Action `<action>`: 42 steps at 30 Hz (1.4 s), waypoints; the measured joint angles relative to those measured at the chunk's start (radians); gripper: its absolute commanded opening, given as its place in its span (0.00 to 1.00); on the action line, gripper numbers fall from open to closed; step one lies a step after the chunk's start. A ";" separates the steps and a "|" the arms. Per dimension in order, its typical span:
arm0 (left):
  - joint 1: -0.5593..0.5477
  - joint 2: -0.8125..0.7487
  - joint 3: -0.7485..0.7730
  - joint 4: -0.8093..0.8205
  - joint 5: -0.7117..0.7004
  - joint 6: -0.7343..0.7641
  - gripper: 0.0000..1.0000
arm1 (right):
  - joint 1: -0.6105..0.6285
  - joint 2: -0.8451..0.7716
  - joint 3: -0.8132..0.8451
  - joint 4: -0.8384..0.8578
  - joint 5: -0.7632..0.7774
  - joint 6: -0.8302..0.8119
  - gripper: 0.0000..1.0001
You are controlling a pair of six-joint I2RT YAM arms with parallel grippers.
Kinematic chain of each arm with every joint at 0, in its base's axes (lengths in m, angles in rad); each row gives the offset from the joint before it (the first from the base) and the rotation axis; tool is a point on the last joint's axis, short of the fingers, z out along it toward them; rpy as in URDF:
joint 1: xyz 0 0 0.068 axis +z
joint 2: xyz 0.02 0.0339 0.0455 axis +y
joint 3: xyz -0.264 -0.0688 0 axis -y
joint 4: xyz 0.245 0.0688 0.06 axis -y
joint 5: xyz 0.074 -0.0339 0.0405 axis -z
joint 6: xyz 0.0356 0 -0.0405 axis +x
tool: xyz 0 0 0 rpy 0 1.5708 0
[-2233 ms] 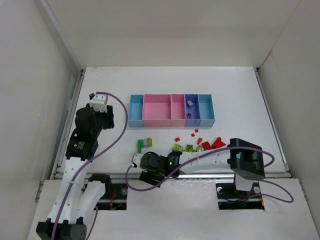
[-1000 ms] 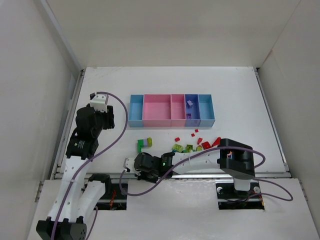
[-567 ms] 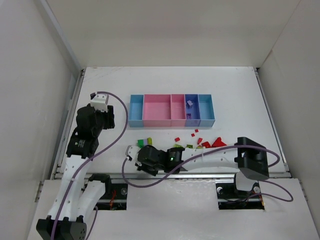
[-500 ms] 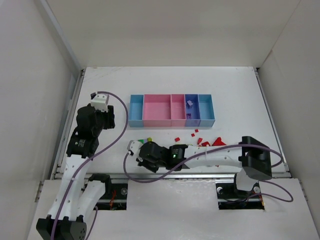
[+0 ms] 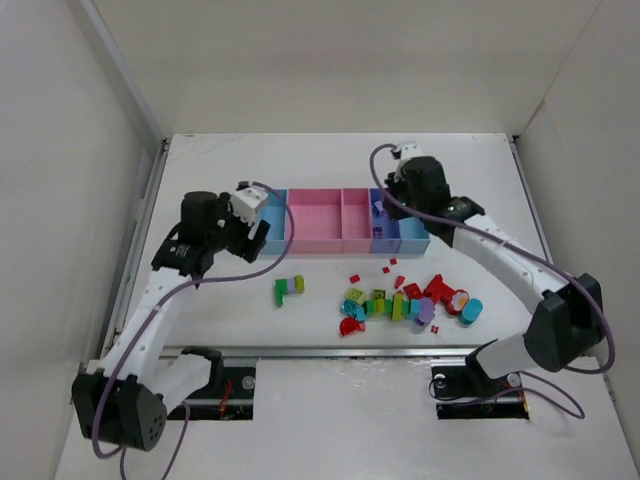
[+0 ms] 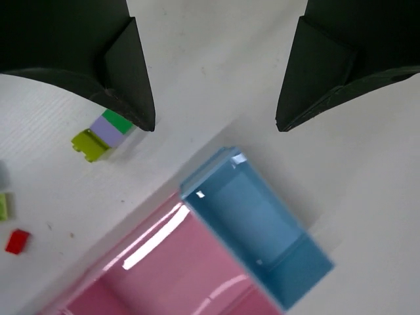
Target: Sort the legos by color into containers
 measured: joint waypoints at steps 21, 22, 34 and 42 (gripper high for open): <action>-0.327 0.442 0.091 -0.225 0.077 0.529 0.86 | -0.174 0.323 0.090 0.004 -0.229 0.082 0.00; -0.331 0.447 0.090 -0.232 0.083 0.537 0.86 | -0.174 0.325 0.090 0.003 -0.226 0.085 0.00; -0.372 0.528 0.042 -0.148 0.051 0.532 0.59 | -0.174 0.367 0.123 -0.001 -0.237 0.090 0.66; -0.374 0.590 0.041 -0.100 0.051 0.502 0.23 | -0.174 0.282 0.123 -0.004 -0.253 0.034 0.68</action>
